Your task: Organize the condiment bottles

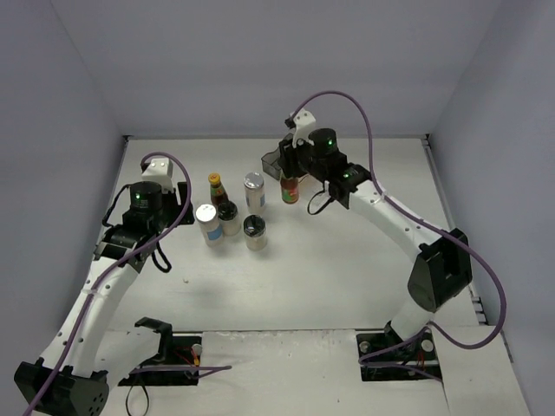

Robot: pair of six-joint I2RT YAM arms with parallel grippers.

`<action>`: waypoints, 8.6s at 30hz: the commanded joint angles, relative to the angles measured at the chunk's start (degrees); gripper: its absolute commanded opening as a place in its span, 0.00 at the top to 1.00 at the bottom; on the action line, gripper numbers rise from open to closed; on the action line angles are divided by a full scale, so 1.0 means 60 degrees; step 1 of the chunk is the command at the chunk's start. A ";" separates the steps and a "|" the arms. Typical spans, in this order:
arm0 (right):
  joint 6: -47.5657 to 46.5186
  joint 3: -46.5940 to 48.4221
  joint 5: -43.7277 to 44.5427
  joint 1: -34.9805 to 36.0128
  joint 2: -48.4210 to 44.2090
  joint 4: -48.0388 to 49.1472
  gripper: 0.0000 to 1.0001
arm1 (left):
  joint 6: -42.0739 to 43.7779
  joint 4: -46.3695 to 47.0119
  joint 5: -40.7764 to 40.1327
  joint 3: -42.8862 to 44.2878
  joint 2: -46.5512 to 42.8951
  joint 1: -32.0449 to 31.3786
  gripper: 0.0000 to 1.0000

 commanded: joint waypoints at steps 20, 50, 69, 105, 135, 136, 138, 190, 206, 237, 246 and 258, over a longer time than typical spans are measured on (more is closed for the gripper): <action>-0.0511 0.6717 -0.1556 -0.1741 0.3774 0.1289 1.00 | 0.0054 0.0669 0.0085 0.0143 0.0097 -0.0036 0.34; -0.0555 0.8843 -0.1894 -0.2269 0.6280 0.2329 1.00 | 0.0054 0.0640 0.0173 0.0172 0.0257 0.0051 0.34; -0.0584 0.8639 -0.1953 -0.2401 0.6881 0.2564 0.96 | 0.0039 0.0626 0.0290 0.0173 0.0331 0.0081 0.34; -0.1229 0.3662 -0.3110 -0.0750 0.1742 0.1245 0.04 | 0.0039 0.0742 -0.0046 0.0070 -0.0269 0.0213 0.34; -0.0350 0.4141 -0.2846 0.1847 0.5138 0.3061 0.06 | 0.0010 0.0830 -0.0120 -0.0003 -0.0563 0.0315 0.34; -0.0307 0.4257 -0.2875 0.1862 0.5254 0.3076 0.09 | 0.0010 0.0816 -0.0120 0.0011 -0.0563 0.0315 0.34; -0.0277 0.4375 -0.2861 0.1847 0.5372 0.3091 0.20 | 0.0010 0.0816 -0.0120 0.0011 -0.0563 0.0330 0.34; -0.1317 0.6178 0.0259 -0.0628 0.4743 0.4292 1.00 | -0.0151 0.0845 0.0305 0.0011 -0.0226 0.0550 0.34; -0.1039 0.4229 0.0143 -0.0936 0.4068 0.4864 1.00 | -0.0224 0.0904 0.0451 -0.0018 -0.0196 0.0652 0.34; -0.0570 0.5137 -0.0810 -0.1082 0.5226 0.3472 0.31 | -0.0254 0.0933 0.0496 -0.0047 -0.0196 0.0652 0.34; -0.0672 0.4450 -0.1205 -0.1039 0.3998 0.3238 0.00 | -0.0239 0.0933 0.0525 -0.0033 -0.0225 0.0667 0.34; -0.0511 0.1740 -0.2055 -0.0278 0.1507 0.2886 0.00 | -0.0239 0.0933 0.0539 -0.0033 -0.0240 0.0667 0.34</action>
